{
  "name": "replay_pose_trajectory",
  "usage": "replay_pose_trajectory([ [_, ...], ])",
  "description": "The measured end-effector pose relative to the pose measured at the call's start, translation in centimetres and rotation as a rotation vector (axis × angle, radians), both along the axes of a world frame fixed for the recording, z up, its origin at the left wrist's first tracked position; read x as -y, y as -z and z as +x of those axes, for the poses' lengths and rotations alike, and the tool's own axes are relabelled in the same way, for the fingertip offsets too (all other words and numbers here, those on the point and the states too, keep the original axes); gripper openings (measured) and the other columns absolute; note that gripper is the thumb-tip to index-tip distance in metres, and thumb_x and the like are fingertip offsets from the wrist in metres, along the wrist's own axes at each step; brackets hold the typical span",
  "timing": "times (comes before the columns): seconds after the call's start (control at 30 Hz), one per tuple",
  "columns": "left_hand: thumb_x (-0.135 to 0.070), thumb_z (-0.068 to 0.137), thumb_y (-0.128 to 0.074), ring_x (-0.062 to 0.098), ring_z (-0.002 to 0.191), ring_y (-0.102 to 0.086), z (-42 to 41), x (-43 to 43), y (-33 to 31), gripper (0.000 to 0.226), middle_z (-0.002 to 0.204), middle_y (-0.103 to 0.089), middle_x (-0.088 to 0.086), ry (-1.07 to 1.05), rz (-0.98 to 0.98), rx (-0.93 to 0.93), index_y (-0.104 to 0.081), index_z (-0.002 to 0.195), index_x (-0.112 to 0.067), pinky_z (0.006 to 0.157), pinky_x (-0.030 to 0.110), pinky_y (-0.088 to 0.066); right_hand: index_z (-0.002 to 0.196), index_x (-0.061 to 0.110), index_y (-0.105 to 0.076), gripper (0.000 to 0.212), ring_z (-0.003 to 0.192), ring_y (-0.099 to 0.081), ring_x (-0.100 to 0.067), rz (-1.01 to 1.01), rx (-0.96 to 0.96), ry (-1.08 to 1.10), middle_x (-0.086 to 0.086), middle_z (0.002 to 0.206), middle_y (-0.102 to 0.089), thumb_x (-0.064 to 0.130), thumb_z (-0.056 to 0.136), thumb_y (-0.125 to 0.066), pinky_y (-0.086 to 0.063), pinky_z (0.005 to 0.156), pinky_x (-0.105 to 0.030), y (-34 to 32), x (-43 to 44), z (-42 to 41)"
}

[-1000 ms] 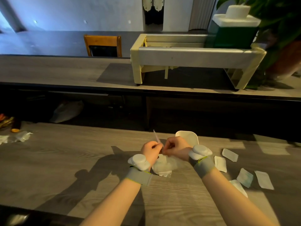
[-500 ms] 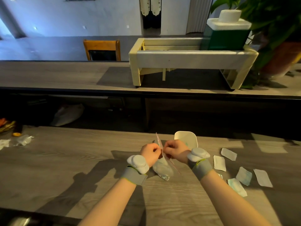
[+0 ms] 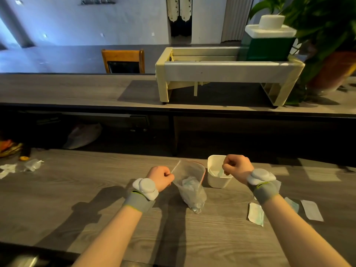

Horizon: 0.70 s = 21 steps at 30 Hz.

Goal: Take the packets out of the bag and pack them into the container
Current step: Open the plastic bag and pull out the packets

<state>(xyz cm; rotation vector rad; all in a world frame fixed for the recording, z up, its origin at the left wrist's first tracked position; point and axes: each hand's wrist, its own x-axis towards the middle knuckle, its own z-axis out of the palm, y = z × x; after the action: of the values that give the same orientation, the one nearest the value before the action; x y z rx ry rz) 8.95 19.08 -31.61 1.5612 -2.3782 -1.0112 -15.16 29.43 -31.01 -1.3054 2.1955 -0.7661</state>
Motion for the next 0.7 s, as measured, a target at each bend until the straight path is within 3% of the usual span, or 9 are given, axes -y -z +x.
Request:
replay_pose_trajectory([
  [0.13,-0.018,0.09,-0.053,0.013,0.063,-0.059,-0.1,0.0,0.6,0.031,0.059,-0.058,-0.004,-0.013,0.09,-0.092,-0.054,0.059,-0.013,0.069,0.024,-0.05,0.08,0.011,-0.063,0.008,0.063,-0.062,-0.012,-0.006,0.118,0.043,-0.004,0.068,-0.066,0.01,0.087,-0.06,-0.05,0.066,-0.024,1.4,-0.7,0.8],
  [0.23,-0.015,0.094,-0.048,0.013,0.06,-0.055,-0.4,-0.2,1.4,0.035,0.062,-0.057,0.002,-0.114,0.194,-0.255,-0.053,0.06,-0.012,0.052,0.009,-0.047,0.075,0.018,-0.058,0.016,0.061,-0.062,-0.015,0.055,0.189,0.066,-0.007,0.07,-0.068,0.01,0.089,-0.056,-0.051,0.068,-0.029,3.5,-1.3,1.2],
  [0.3,-0.011,0.094,-0.048,0.009,0.06,-0.052,-0.6,-0.1,2.6,0.031,0.063,-0.055,0.0,-0.12,0.221,-0.232,-0.054,0.064,-0.011,0.054,0.008,-0.045,0.071,0.026,-0.054,0.024,0.059,-0.06,-0.015,0.164,0.196,0.021,-0.007,0.073,-0.068,0.011,0.089,-0.054,-0.052,0.067,-0.028,5.2,-1.6,1.5],
  [0.37,-0.006,0.091,-0.052,0.008,0.062,-0.048,-1.1,0.1,4.2,0.013,0.065,-0.051,-0.005,-0.085,0.222,-0.117,-0.062,0.083,-0.005,0.06,0.011,-0.04,0.072,0.029,-0.053,0.023,0.066,-0.061,-0.018,0.267,0.192,0.003,-0.005,0.078,-0.067,0.011,0.087,-0.054,-0.054,0.073,-0.033,6.9,-1.6,2.0],
  [0.43,0.0,0.089,-0.051,0.015,0.076,-0.05,-1.6,0.4,5.8,0.024,0.075,-0.055,0.001,-0.07,0.245,-0.018,-0.061,0.11,0.004,0.06,0.008,-0.035,0.085,0.026,-0.06,0.01,0.081,-0.062,-0.02,0.372,0.16,-0.025,-0.002,0.087,-0.066,0.017,0.085,-0.056,-0.052,0.08,-0.033,8.4,-1.2,2.6],
  [0.5,0.004,0.088,-0.048,0.022,0.096,-0.055,-2.3,0.8,7.4,0.034,0.105,-0.063,0.015,-0.016,0.268,0.067,-0.055,0.122,0.005,0.071,0.016,-0.04,0.107,0.024,-0.06,0.027,0.094,-0.061,-0.02,0.46,0.144,-0.086,0.0,0.097,-0.064,0.028,0.08,-0.06,-0.051,0.085,-0.031,10.1,-0.8,3.3],
  [0.57,0.005,0.088,-0.046,0.029,0.117,-0.056,-3.2,1.2,8.6,0.042,0.13,-0.057,0.02,0.04,0.267,0.158,-0.049,0.129,0.003,0.089,0.023,-0.04,0.121,0.023,-0.051,0.055,0.105,-0.061,-0.024,0.499,0.181,-0.111,-0.001,0.108,-0.064,0.042,0.072,-0.066,-0.05,0.091,-0.035,11.6,-0.5,4.0],
  [0.7,0.003,0.087,-0.047,0.028,0.132,-0.044,-4.9,2.1,9.1,0.058,0.144,-0.045,0.016,0.127,0.246,0.245,-0.032,0.143,-0.007,0.105,0.026,-0.033,0.137,0.025,-0.034,0.098,0.122,-0.052,-0.026,0.462,0.203,-0.064,-0.003,0.131,-0.053,0.062,0.056,-0.073,-0.047,0.099,-0.04,13.6,-0.4,5.4],
])
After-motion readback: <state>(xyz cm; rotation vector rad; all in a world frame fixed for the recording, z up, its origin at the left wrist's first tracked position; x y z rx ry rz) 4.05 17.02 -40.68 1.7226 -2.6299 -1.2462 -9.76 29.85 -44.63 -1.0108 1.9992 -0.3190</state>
